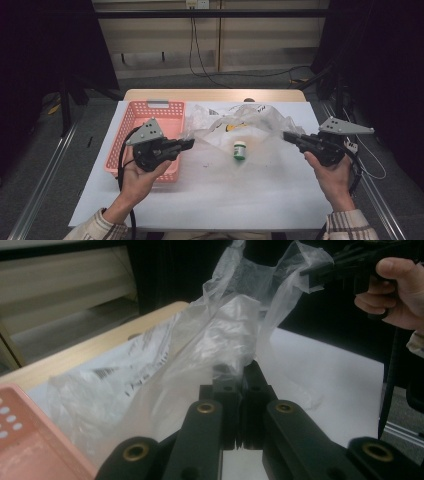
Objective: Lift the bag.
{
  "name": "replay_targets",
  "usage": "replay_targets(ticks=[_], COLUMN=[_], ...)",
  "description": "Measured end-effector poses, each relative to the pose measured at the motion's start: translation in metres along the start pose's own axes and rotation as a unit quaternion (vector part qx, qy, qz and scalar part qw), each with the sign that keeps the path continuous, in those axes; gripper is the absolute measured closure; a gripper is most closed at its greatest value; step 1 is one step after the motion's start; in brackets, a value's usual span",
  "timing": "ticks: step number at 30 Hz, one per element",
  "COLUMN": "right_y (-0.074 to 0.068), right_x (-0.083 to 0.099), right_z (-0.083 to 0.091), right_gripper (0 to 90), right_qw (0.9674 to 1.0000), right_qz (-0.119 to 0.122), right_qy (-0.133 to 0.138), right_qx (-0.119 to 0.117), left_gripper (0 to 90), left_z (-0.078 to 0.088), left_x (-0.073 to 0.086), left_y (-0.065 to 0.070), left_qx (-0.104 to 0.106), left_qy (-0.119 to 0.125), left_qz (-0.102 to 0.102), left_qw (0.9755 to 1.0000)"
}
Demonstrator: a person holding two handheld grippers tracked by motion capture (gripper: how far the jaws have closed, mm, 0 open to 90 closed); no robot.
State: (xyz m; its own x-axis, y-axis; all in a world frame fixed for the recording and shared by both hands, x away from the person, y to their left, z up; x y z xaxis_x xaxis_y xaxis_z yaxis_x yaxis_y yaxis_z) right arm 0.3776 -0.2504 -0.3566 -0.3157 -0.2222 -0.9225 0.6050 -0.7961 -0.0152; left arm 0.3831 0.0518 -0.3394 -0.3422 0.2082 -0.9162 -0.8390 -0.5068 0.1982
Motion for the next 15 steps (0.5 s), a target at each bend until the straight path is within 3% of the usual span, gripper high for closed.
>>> replay_targets(ticks=[15], right_y=[0.018], right_x=[-0.065], right_z=[0.009], right_gripper=[90.0], right_qw=[0.9977], right_qz=[0.019], right_qy=[0.057], right_qx=[0.030], left_gripper=[88.8], left_z=[0.020], left_x=[-0.057], left_y=[-0.016], left_qx=[-0.025], left_qy=[0.053], left_qz=[-0.002], left_qw=[0.9983])
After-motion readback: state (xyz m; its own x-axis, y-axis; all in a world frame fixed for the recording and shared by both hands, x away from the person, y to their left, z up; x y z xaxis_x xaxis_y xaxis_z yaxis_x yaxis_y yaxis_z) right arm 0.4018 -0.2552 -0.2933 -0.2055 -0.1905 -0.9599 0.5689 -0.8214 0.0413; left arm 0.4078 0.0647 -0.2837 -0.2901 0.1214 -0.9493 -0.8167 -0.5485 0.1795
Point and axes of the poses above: each handheld gripper's, and its own axes: z roughly backward along the jaws, x roughly out of its underside, y roughly to its right, the point moved 9 cm from there along -z, roughly forward along the jaws, and after that the axes turned 6 degrees about z, right-handed, at the moved point
